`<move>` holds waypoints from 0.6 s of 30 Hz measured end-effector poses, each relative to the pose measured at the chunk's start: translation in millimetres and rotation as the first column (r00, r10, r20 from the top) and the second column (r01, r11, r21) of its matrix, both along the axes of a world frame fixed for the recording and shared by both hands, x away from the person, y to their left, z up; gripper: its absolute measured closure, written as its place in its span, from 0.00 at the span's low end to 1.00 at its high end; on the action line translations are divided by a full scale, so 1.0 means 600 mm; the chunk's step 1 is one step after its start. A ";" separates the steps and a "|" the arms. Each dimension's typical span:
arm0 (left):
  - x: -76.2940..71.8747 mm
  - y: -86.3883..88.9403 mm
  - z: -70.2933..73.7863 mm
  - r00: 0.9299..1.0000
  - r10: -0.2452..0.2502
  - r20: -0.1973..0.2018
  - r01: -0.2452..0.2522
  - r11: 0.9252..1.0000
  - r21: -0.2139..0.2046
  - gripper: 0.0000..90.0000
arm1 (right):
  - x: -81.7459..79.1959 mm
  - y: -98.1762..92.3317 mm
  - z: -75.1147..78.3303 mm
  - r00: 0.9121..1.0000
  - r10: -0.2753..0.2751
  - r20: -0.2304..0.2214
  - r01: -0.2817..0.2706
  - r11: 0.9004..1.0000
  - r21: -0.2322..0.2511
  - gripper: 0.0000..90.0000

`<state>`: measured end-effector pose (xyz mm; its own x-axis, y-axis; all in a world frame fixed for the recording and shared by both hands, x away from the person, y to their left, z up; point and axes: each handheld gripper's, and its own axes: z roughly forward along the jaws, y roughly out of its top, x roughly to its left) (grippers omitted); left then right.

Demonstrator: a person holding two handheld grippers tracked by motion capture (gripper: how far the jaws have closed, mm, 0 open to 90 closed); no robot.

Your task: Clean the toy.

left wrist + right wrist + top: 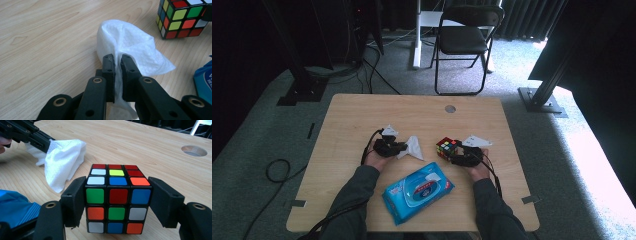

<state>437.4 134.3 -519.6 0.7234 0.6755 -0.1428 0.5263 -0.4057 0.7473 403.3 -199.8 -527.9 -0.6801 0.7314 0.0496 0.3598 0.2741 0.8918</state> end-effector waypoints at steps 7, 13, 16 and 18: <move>0.000 0.005 -0.006 1.000 0.010 -0.011 -0.010 1.000 0.004 0.91 | -0.003 -0.005 0.001 1.000 0.009 -0.005 -0.009 1.000 -0.012 0.38; 0.001 0.009 -0.014 1.000 0.020 -0.021 -0.020 1.000 0.009 0.90 | -0.005 -0.011 -0.002 1.000 0.013 -0.013 -0.014 0.999 -0.038 0.38; 0.001 0.009 -0.014 1.000 0.022 -0.022 -0.022 1.000 0.009 0.90 | -0.006 -0.012 -0.003 1.000 0.018 -0.013 -0.019 0.999 -0.048 0.38; 0.001 0.009 -0.014 1.000 0.022 -0.022 -0.022 1.000 0.007 0.90 | -0.006 -0.013 -0.004 1.000 0.017 -0.016 -0.018 0.999 -0.048 0.38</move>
